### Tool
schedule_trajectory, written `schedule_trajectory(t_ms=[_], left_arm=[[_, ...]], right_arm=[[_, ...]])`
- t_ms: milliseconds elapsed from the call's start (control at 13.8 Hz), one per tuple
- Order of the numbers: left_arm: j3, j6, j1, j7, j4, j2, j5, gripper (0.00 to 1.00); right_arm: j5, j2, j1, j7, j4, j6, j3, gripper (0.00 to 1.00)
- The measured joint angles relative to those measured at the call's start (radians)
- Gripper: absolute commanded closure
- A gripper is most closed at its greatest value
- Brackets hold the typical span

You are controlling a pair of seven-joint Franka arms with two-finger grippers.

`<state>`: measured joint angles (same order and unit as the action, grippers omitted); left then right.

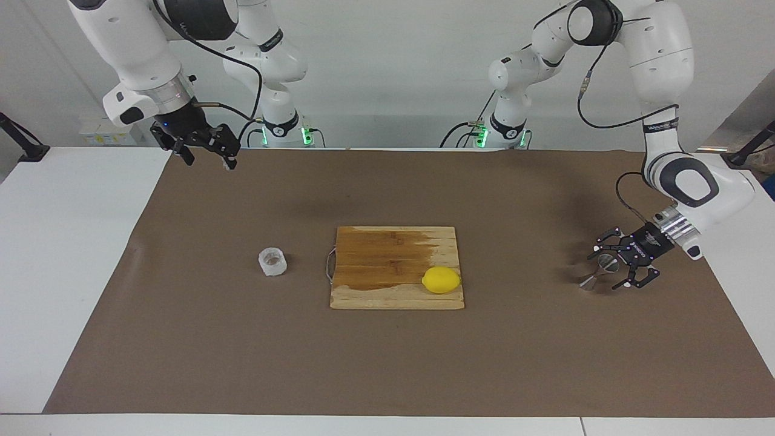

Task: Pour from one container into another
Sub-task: 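Close the left gripper around the small metal cup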

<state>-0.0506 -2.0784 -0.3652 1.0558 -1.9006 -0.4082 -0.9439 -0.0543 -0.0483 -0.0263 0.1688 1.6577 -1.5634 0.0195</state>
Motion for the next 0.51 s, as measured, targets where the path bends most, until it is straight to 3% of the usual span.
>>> schedule_trajectory(t_ms=[73,145,291,364,509], left_arm=[[0.000,-0.006,0.002,-0.021,-0.014,0.005,-0.018,0.05],[0.000,-0.009,0.003,-0.028,-0.019,0.009,-0.027,0.11],[0.000,-0.009,0.005,-0.051,-0.021,0.013,-0.044,0.93],[0.000,-0.009,0.005,-0.074,-0.023,0.014,-0.055,1.00],[0.000,-0.009,0.005,-0.104,-0.032,0.016,-0.095,1.00]], right_arm=[[0.000,0.000,0.000,0.000,0.000,0.000,0.000,0.00],[0.000,0.000,0.000,0.000,0.000,0.000,0.000,0.00],[0.000,0.000,0.000,0.000,0.000,0.000,0.000,0.00],[0.000,0.000,0.000,0.000,0.000,0.000,0.000,0.00],[0.000,0.000,0.000,0.000,0.000,0.000,0.000,0.00]])
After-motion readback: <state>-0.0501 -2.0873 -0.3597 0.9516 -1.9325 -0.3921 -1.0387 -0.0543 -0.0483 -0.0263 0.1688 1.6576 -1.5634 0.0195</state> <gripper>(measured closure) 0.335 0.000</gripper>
